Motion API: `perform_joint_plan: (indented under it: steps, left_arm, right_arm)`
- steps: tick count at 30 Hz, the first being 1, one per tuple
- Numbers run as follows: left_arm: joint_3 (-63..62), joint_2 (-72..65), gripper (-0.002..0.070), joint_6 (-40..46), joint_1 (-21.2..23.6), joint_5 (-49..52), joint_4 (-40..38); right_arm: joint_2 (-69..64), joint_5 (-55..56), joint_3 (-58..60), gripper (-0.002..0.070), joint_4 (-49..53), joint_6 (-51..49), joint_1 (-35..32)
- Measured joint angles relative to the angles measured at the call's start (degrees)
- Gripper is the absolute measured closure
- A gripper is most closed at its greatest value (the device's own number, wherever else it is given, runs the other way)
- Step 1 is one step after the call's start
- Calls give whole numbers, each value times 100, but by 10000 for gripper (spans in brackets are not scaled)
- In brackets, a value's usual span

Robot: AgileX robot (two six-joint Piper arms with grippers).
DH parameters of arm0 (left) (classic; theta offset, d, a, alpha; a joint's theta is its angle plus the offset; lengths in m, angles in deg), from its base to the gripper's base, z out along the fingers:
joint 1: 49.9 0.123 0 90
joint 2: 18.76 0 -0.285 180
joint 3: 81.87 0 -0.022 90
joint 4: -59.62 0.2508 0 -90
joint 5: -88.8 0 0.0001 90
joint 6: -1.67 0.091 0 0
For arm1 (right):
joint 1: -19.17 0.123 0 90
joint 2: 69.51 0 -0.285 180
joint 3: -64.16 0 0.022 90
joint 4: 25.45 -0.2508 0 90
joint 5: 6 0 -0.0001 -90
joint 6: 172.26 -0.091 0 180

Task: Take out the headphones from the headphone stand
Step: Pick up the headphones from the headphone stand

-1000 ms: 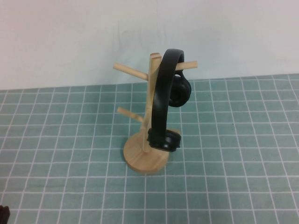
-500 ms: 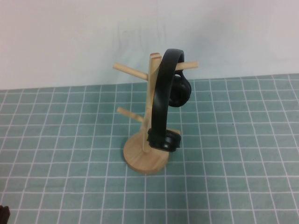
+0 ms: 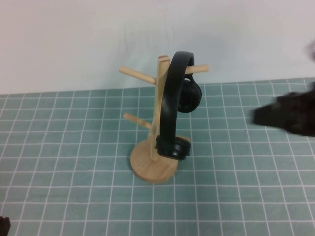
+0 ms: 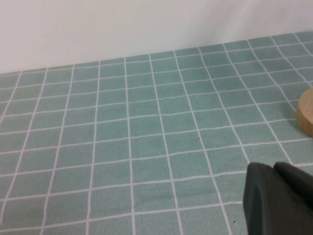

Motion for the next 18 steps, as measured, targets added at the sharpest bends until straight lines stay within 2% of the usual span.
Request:
perform_joint_plan:
  steps: [2,4,9,11,14,18]
  left_arm:
    - [0,0,681,0,0,0,0]
    - [0,0,680,0,0,0,0]
    - [0,0,680,0,0,0,0]
    - [0,0,681,0,0,0,0]
    - [0,0,680,0,0,0,0]
    - [0,0,681,0,0,0,0]
  right_arm:
    - [-371,0,0,659,-876,936,350]
    - [-641,48,0,593,-1519,1591,639]
    - [-1120,109,-278,282,-2538,2614,1106]
    - [-1278,109,-479,210,-2670,2762,1197]
    - [-1512,109,-755,174,-2827,2824,1265]
    - [-1820,109,-933,171,-3163,2870,1301]
